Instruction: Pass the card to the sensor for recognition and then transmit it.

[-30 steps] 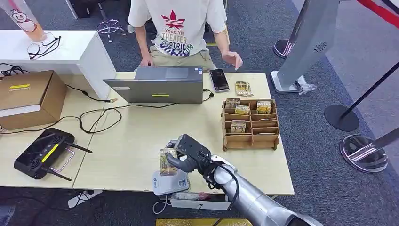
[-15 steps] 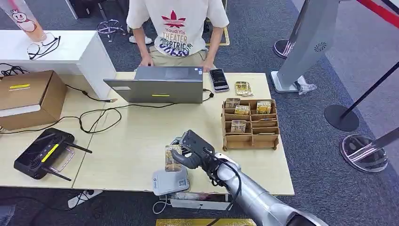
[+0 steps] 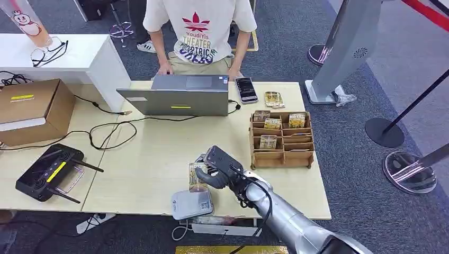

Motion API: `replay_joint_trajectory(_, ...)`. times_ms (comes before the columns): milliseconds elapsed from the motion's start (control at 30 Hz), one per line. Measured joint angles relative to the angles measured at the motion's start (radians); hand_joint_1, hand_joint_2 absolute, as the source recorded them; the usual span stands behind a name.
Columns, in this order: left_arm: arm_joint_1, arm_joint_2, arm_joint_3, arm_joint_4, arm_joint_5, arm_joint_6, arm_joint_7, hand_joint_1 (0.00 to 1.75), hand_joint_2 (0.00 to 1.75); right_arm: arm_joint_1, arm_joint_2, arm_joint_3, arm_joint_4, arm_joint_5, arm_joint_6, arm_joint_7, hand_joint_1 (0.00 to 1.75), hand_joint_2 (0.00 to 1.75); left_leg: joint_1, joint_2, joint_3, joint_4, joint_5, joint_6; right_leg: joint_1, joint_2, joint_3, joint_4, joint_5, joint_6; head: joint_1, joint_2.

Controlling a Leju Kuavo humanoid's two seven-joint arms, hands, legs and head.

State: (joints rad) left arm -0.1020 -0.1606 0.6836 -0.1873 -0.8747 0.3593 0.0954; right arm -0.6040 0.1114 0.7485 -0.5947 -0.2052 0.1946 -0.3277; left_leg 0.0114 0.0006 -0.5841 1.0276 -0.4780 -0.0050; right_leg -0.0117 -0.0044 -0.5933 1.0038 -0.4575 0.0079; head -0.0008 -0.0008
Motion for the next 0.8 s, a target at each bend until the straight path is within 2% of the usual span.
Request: replay_joint_trajectory(800, 0.006, 0.021, 0.0, 0.0, 0.01, -0.002, 0.013, 0.0, 0.0, 0.019, 0.0, 0.002, 0.019, 0.016, 0.034, 0.025, 1.75, 1.75, 0.0, 0.0, 0.0, 0.0, 0.0, 0.0, 0.0, 0.0, 0.0, 0.0, 0.0, 0.0, 0.0, 0.0)
